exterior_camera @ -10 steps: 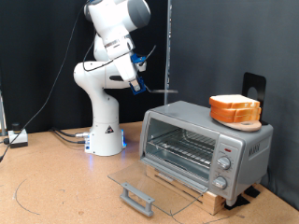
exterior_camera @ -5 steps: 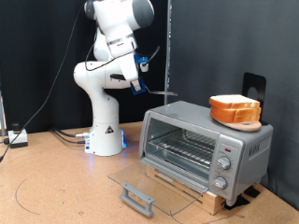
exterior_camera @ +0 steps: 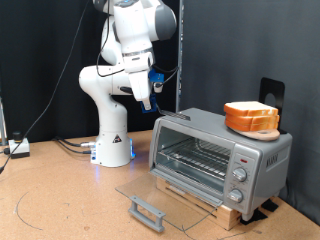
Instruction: Make a piece of toast with the oven
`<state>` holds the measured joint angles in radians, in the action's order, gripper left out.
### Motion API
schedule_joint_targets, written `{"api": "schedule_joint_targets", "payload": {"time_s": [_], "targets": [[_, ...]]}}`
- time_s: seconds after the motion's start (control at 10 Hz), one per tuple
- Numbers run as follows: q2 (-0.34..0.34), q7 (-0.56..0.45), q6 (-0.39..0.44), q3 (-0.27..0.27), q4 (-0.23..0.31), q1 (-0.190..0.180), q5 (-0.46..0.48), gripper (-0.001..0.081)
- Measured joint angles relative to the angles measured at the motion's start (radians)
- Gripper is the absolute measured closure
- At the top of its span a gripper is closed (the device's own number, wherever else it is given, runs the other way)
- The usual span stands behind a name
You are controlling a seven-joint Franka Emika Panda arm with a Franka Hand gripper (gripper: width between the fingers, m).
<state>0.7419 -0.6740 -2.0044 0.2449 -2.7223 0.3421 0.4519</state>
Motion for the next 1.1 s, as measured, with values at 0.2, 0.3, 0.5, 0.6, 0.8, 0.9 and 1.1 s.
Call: {"api": "schedule_joint_targets", "payload": {"time_s": [0.2, 0.3, 0.5, 0.6, 0.8, 0.9, 1.1], "targets": [[-0.025, -0.054, -0.033, 0.000, 0.006, -0.016, 0.057, 0.0410], [-0.044, -0.079, -0.064, 0.001, 0.010, -0.026, 0.085, 0.0410], [-0.082, -0.102, -0.080, 0.002, 0.036, -0.045, 0.139, 0.0410], [-0.102, -0.102, -0.080, 0.002, 0.051, -0.051, 0.149, 0.0410], [-0.102, -0.118, -0.068, 0.001, 0.046, -0.051, 0.141, 0.0410], [-0.102, -0.143, -0.052, 0.000, 0.046, -0.051, 0.138, 0.0410], [-0.100, -0.156, -0.042, 0.000, 0.046, -0.051, 0.138, 0.0410]]}}
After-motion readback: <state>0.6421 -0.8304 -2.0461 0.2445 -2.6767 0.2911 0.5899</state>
